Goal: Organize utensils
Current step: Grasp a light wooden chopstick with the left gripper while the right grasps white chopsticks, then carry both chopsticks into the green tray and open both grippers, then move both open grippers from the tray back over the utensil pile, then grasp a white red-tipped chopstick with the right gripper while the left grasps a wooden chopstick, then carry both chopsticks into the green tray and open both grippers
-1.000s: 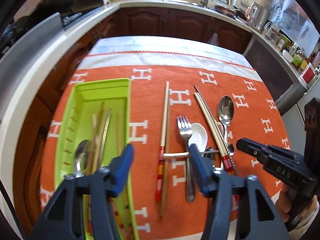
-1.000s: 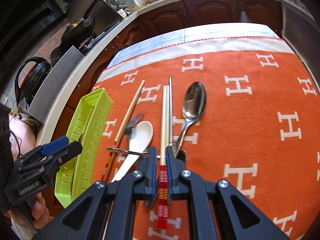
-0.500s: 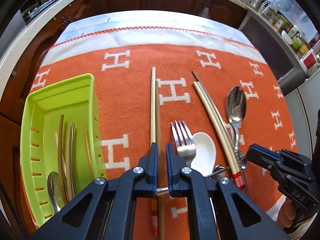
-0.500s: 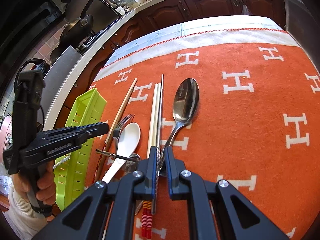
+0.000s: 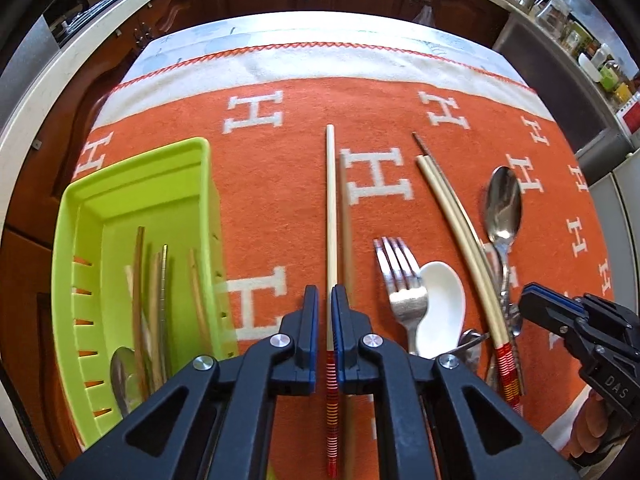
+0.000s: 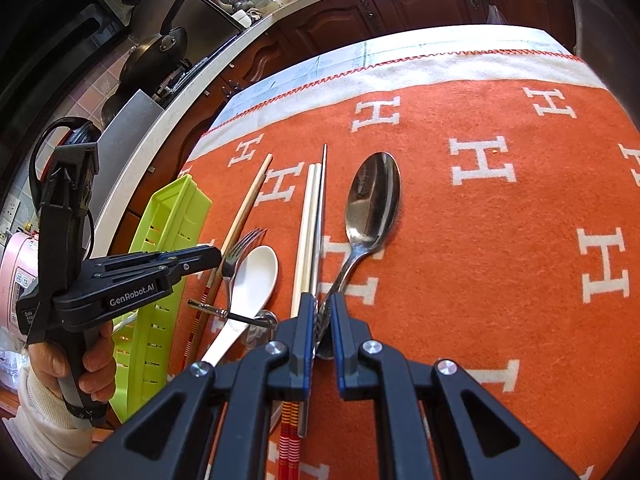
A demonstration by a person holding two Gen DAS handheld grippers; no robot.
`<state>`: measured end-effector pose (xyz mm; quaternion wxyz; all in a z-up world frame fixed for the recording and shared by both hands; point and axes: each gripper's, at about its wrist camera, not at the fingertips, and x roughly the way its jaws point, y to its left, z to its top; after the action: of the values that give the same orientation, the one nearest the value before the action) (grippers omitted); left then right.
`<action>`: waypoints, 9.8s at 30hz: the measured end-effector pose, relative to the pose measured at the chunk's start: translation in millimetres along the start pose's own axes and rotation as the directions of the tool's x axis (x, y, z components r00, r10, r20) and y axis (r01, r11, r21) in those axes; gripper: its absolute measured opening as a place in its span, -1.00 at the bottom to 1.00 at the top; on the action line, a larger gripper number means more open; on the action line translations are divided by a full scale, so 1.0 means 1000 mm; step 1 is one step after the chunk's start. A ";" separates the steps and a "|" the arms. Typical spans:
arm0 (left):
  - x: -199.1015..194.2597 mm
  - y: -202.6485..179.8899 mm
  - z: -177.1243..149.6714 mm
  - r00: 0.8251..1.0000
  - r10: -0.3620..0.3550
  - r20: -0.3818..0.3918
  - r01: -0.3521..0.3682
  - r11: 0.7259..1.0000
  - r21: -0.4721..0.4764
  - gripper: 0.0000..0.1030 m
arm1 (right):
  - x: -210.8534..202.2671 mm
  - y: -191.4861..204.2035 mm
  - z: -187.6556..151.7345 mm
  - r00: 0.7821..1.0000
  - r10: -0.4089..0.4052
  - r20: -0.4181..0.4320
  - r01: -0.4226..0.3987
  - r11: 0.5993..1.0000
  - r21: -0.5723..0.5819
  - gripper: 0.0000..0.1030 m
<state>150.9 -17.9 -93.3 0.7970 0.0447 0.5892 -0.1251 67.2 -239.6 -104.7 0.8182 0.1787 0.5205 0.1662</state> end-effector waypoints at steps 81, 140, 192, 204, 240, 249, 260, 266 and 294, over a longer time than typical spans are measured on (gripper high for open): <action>-0.117 0.110 -0.100 0.978 0.058 0.200 -0.012 0.975 -0.224 -0.57 | 0.030 0.177 0.005 0.972 0.189 -0.143 -0.190 0.982 0.005 -0.83; -0.049 -0.061 -0.050 0.992 -0.105 0.064 0.100 0.992 0.075 -0.16 | -0.008 0.019 -0.001 0.999 0.021 -0.036 -0.021 1.000 -0.004 -0.60; 0.011 -0.093 -0.003 0.978 -0.198 -0.064 0.193 0.978 -0.079 -0.61 | -0.015 -0.037 -0.005 0.998 0.059 -0.003 -0.059 0.992 0.110 -0.89; 0.014 -0.122 -0.014 0.987 -0.147 -0.065 0.147 0.989 0.000 -0.71 | -0.019 -0.041 -0.008 0.998 0.061 0.002 -0.061 0.991 0.123 -0.88; 0.011 -0.074 -0.034 0.954 -0.296 -0.039 0.288 0.947 -0.143 -0.82 | -0.043 -0.010 -0.018 0.999 0.043 0.025 -0.045 0.995 0.086 -0.88; 0.007 -0.070 -0.030 0.961 -0.276 -0.032 0.269 0.952 -0.143 -0.78 | -0.041 -0.012 -0.018 0.998 0.051 0.022 -0.053 0.995 0.090 -0.89; -0.016 -0.070 -0.028 0.973 -0.227 0.048 0.231 0.967 -0.104 -0.94 | -0.043 -0.017 -0.020 0.998 0.059 0.027 -0.062 0.993 0.103 -0.88; -0.046 -0.062 -0.033 0.972 -0.218 0.088 0.224 0.972 -0.068 -0.94 | -0.048 -0.007 -0.018 0.997 0.072 0.033 -0.075 0.992 0.098 -0.89; -0.104 0.105 -0.102 0.984 0.036 0.174 0.001 0.978 -0.208 -0.54 | 0.050 0.176 0.013 0.969 0.176 -0.174 -0.164 0.983 0.079 -0.86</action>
<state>54.0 121.2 -33.0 0.8476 -0.0450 0.5254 -0.0594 84.1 -63.5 -57.1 0.7442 0.2331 0.5803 0.2345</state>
